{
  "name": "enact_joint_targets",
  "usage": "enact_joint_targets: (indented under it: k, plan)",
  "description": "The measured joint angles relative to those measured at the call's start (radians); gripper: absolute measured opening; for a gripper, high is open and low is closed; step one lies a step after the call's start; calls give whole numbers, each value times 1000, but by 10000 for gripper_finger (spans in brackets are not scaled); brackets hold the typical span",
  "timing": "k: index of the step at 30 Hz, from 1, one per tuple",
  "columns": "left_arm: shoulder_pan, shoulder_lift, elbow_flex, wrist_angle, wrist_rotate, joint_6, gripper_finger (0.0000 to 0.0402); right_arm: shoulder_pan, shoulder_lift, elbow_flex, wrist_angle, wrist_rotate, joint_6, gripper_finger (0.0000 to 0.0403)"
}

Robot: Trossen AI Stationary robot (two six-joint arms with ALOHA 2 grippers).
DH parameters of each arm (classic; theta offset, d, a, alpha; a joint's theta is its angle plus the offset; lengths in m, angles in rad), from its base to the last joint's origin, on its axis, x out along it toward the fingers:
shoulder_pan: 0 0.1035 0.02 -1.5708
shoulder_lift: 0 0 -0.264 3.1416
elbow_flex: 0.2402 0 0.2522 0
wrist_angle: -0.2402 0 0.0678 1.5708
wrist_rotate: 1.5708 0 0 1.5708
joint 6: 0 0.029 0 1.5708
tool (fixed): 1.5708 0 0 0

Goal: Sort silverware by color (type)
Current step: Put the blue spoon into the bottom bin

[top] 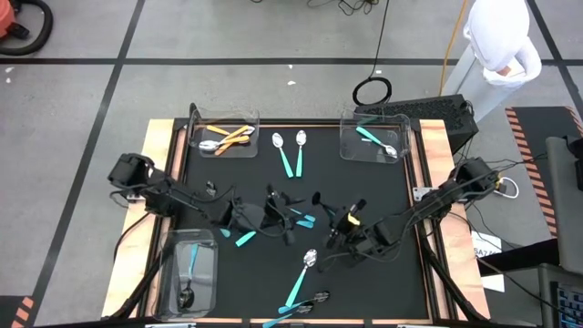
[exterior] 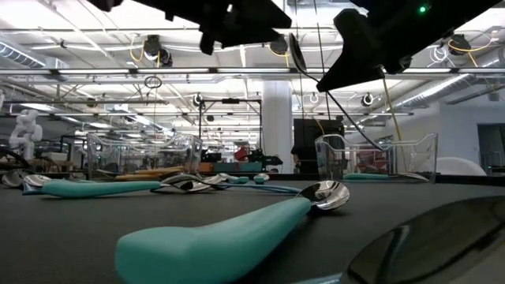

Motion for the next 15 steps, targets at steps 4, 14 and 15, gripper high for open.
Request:
enact_joint_targets:
  k: [4,14,15]
  plan:
    - [30,1,0,5,15,-1,178,-9,17,0,64,10,-50,5]
    - [81,1,0,7,17,-9,178,-31,39,0,165,16,-154,6]
    - [83,1,0,7,17,-9,177,-33,39,0,165,16,-154,6]
